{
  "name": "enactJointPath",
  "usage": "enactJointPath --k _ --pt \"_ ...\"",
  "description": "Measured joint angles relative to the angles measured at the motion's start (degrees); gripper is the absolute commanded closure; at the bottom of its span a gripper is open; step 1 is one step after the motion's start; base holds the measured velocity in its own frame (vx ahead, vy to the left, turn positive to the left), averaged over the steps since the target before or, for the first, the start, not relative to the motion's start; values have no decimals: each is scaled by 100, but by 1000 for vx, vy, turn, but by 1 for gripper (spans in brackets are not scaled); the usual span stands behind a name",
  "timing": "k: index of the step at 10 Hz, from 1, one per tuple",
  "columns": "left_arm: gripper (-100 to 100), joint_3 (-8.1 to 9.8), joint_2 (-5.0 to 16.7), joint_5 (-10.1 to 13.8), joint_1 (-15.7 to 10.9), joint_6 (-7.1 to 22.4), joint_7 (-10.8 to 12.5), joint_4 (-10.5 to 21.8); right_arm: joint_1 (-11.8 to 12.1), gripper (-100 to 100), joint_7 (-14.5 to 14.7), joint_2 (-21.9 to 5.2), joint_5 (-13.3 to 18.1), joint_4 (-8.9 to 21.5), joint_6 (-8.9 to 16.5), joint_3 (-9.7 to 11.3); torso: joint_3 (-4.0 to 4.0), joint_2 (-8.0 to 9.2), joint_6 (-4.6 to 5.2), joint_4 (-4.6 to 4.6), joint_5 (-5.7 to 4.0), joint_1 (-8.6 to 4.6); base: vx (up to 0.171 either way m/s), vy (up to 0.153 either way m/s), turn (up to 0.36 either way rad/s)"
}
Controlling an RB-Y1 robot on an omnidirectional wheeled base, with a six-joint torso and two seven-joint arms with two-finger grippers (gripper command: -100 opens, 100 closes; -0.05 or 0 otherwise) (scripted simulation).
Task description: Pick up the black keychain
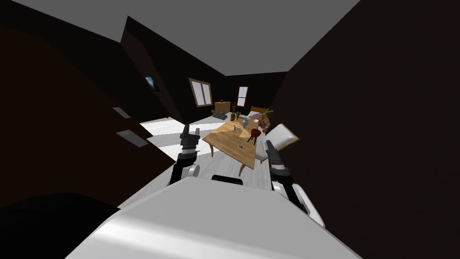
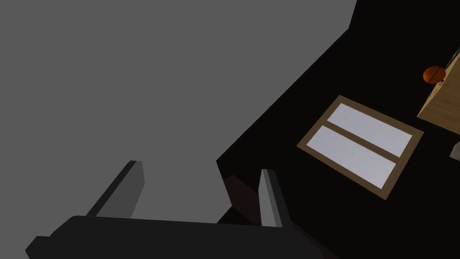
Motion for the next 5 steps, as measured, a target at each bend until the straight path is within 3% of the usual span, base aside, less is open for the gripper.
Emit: enactJointPath --k 2,4,5 --pt "0 0 0 0 1 0 0 0 85 -100 32 -278 184 186 14 -31 -5 -9 1 -2 1 7 -38 -38 369" --pt "0 1 0 0 2 0 0 0 49 -100 82 -560 428 475 65 -52 -10 -18 4 -3 2 8 -21 -29 253" --pt "0 0 0 0 1 0 0 0 150 -100 89 -727 534 577 63 -98 -11 -19 3 -4 2 11 -14 -19 181"
